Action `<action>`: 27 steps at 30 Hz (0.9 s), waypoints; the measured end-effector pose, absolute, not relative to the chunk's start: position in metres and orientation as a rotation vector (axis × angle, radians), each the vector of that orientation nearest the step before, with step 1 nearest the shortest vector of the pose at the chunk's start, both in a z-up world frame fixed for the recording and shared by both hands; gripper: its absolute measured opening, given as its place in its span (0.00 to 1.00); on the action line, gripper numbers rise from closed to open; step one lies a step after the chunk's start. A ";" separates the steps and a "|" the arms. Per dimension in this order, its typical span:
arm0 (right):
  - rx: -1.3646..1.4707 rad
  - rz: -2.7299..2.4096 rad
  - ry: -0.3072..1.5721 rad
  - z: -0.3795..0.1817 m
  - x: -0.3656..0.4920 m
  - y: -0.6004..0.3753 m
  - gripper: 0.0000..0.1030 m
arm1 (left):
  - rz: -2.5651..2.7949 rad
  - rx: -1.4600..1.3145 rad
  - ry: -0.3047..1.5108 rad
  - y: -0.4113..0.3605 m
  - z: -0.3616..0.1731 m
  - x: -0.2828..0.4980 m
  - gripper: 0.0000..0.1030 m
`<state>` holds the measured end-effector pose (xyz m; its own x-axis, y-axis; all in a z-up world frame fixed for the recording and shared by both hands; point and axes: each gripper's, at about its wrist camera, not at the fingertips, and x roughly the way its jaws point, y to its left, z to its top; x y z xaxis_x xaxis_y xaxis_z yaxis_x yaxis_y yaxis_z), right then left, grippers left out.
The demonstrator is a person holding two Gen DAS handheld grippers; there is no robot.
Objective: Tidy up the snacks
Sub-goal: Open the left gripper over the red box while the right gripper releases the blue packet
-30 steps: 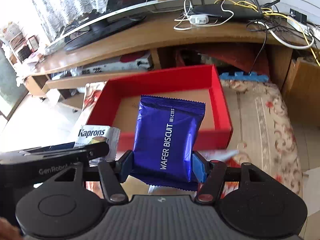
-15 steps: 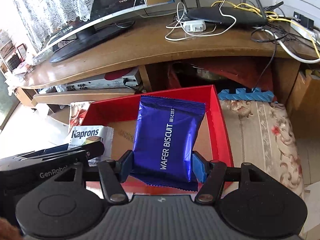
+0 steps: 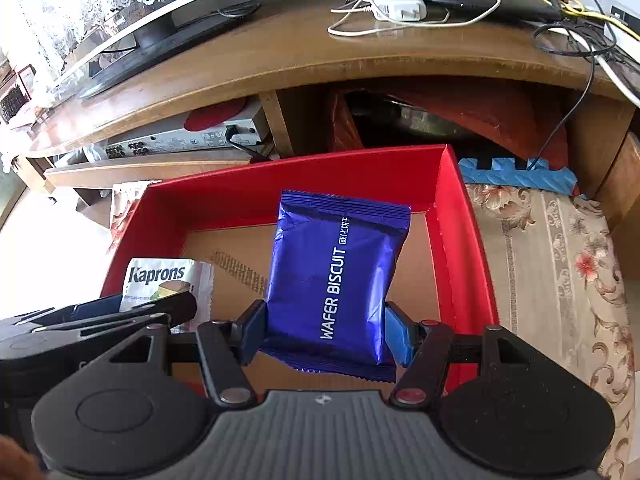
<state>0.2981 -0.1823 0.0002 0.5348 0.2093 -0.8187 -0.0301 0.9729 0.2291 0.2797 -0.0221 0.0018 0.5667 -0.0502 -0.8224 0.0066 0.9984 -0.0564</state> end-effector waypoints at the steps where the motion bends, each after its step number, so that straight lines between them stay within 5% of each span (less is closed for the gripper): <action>1: 0.193 0.143 1.002 -0.002 0.299 -0.182 0.58 | -0.032 -0.044 0.970 -0.022 0.001 0.280 0.69; 13: 0.164 0.133 1.052 -0.018 0.305 -0.181 0.60 | -0.038 -0.020 1.006 -0.022 -0.009 0.282 0.66; 27: 0.183 0.117 1.017 -0.006 0.300 -0.187 0.60 | -0.035 -0.027 0.987 -0.021 0.001 0.277 0.76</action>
